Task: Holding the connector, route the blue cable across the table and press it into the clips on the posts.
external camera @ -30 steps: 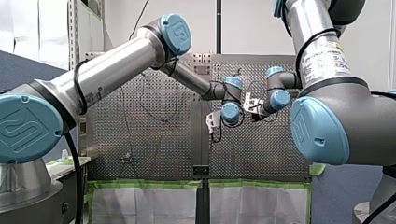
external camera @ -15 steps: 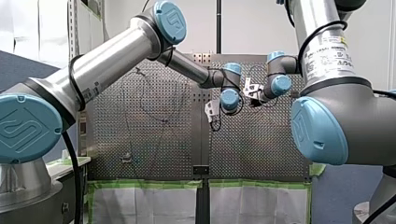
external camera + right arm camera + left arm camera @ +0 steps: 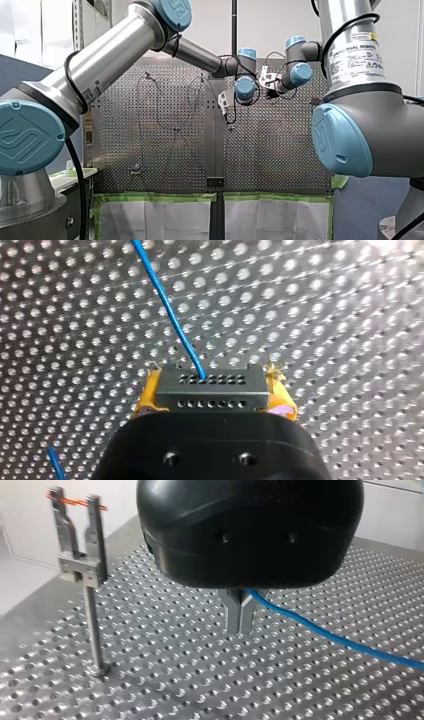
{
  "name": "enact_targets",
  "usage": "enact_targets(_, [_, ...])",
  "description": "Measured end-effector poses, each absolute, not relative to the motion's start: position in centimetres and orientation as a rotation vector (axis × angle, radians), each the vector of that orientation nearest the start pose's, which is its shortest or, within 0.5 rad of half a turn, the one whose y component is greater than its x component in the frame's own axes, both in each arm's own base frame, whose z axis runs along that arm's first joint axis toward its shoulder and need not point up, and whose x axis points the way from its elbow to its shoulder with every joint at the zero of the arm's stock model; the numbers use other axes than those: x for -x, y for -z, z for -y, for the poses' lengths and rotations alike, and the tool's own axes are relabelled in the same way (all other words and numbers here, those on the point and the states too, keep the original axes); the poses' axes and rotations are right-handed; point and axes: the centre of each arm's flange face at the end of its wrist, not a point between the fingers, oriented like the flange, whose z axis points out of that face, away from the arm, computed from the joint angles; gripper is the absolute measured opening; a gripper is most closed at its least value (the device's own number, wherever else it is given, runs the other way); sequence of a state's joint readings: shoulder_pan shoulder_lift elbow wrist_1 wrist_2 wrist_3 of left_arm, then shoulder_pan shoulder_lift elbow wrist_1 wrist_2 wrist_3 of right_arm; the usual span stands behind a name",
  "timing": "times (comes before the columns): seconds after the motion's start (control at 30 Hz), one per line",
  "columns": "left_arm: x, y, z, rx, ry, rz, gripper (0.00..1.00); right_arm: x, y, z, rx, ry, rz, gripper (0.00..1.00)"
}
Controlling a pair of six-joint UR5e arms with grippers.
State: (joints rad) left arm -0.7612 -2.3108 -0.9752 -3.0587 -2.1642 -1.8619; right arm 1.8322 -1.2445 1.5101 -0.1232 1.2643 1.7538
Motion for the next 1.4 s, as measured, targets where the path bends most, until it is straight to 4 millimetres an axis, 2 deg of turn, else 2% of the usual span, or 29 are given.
enact_targets(0.33, [-48.7,-32.7,57.4,0.076,0.334,-1.617,0.00,-31.1,-37.8,52.5,-1.665,-1.675,1.162,0.00])
enact_targets(0.67, [-48.1,-36.0,56.9,0.093,0.359,-1.580,0.00,-30.9,-40.9,51.7,-1.638,-1.696,1.134,0.00])
enact_targets(0.87, [-47.9,-36.8,56.7,0.098,0.366,-1.570,0.00,-30.8,-42.2,51.2,-1.625,-1.706,1.122,0.00])
enact_targets(1.4, [-49.5,-37.6,56.3,0.101,0.360,-1.511,0.00,-30.1,-42.8,51.7,-1.605,-1.706,1.121,0.00])
